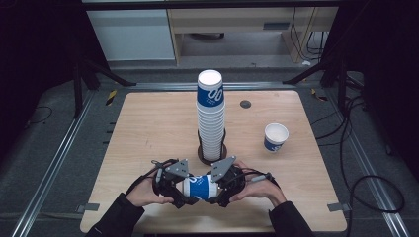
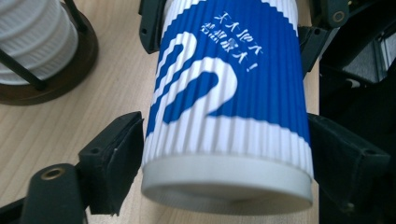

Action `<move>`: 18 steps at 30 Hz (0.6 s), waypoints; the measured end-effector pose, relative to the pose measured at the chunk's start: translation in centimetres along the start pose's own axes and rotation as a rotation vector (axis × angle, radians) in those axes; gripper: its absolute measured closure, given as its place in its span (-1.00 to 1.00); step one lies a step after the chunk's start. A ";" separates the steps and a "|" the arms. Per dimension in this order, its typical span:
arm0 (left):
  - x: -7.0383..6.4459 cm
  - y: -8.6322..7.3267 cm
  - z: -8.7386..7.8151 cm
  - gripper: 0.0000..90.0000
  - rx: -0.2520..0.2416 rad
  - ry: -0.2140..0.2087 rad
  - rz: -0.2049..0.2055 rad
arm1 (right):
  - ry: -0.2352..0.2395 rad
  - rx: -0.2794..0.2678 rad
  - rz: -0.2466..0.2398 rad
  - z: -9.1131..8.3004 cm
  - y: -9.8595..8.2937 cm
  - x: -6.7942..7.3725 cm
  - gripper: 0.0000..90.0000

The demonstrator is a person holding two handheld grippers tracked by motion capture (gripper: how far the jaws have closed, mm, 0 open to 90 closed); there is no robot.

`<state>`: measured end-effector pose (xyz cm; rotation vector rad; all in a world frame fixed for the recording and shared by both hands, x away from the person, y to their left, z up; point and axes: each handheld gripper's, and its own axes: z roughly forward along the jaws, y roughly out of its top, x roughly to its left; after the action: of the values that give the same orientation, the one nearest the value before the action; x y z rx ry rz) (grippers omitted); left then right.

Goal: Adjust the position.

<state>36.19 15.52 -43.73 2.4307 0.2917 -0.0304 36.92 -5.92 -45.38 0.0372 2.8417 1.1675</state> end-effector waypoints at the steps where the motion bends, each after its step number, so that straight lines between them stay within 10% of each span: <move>1: 0.0 0.0 0.1 -0.59 0.007 0.002 0.000 | -0.002 0.009 -0.001 0.1 0.0 0.1 -0.65; 18: 0.3 -0.2 -0.5 -0.42 -0.021 -0.003 -0.008 | 0.004 -0.029 0.023 -0.6 0.0 -0.2 -0.78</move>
<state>36.43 16.06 -43.55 2.4081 0.2985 -0.0342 37.11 -6.30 -44.94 0.0667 2.8353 1.2139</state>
